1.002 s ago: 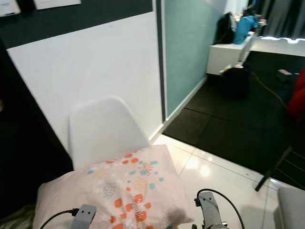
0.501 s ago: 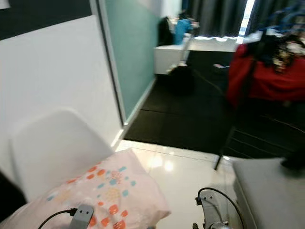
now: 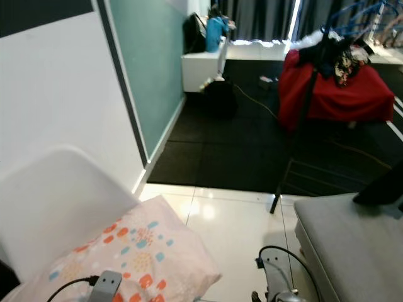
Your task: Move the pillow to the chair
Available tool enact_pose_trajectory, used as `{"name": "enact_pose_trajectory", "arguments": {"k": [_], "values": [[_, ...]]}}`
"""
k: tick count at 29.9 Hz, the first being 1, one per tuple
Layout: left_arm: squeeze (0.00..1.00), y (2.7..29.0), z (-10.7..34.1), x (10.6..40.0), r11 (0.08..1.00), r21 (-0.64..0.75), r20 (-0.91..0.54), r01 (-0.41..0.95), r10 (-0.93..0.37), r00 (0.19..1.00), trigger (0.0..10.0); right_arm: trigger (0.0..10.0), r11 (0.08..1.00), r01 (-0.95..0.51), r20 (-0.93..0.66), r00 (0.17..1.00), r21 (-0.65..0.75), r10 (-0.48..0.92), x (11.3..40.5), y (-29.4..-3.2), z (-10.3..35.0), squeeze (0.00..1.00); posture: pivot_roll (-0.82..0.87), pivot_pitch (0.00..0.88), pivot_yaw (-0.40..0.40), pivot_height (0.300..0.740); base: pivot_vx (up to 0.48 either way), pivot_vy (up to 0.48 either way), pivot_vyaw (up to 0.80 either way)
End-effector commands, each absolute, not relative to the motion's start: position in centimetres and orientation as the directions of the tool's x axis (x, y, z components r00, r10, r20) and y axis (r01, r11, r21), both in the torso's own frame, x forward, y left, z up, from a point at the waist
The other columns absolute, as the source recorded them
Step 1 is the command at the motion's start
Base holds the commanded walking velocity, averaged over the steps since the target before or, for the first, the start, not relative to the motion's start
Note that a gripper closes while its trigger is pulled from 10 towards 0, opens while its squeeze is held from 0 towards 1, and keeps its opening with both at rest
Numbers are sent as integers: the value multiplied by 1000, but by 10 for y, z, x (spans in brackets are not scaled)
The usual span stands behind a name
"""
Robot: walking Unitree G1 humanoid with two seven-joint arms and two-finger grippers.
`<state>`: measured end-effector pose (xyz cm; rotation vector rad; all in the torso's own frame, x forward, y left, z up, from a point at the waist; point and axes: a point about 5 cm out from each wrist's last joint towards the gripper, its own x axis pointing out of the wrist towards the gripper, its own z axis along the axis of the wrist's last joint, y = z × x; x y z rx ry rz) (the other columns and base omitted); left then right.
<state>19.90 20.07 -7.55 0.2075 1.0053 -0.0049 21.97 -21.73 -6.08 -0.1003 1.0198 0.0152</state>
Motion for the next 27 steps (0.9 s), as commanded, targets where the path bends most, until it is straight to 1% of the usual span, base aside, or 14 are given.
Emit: {"name": "enact_pose_trajectory", "arguments": {"k": [1, 24, 27], "values": [[0, 202, -79, 191, 979, 174, -852, 108, 94, 516, 10000, 10000, 996, -52, -849, 528, -72, -34, 220, -216, -61, 0, -209, 38, 36, 740, 0, 0, 0], [0, 201, -80, 190, 978, 173, -854, 119, 89, 513, 10000, 10000, 995, -60, -852, 522, -81, -38, 219, -216, -62, 0, -210, 37, 35, 740, 0, 0, 0], [0, 201, -80, 190, 978, 173, -854, 120, 88, 513, 10000, 10000, 995, -59, -850, 525, -82, -39, 219, -216, -62, 0, -210, 38, 34, 740, 0, 0, -688]]}}
